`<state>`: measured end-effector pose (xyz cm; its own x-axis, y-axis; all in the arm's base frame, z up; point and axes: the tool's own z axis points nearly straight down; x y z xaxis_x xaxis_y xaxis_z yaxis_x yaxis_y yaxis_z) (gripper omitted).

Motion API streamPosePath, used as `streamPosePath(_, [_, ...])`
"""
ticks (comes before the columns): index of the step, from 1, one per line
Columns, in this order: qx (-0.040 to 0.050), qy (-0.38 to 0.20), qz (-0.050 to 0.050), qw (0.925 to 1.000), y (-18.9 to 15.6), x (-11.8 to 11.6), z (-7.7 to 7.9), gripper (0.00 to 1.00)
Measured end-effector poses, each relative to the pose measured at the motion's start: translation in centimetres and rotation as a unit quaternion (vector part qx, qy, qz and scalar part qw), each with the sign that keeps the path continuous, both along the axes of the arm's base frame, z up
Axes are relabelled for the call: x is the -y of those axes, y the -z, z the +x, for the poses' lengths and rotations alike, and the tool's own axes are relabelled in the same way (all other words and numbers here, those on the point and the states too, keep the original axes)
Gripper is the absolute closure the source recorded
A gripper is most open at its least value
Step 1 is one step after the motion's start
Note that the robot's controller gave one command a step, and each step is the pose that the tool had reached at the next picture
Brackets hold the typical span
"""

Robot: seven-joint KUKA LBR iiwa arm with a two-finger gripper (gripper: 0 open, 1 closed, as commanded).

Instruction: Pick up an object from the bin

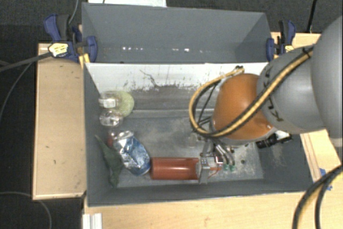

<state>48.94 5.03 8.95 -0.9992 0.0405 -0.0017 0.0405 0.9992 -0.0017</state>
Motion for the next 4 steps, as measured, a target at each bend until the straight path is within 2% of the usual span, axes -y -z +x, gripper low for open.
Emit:
streamPosePath(1, [0.0005, 0.005, -0.001, 1.0, 1.3, -1.5, 0.0, 0.0])
streamPosePath(2, [0.0036, -0.014, -0.002, 0.9999, 1.4, -2.9, -0.7, 1.0])
streamPosePath(3, [0.0037, -0.014, -0.002, 0.9999, 1.4, -2.9, -0.7, 1.0])
streamPosePath(4, [0.0048, -0.019, -0.002, 0.9998, -11.9, -3.5, 1.2, 1.0])
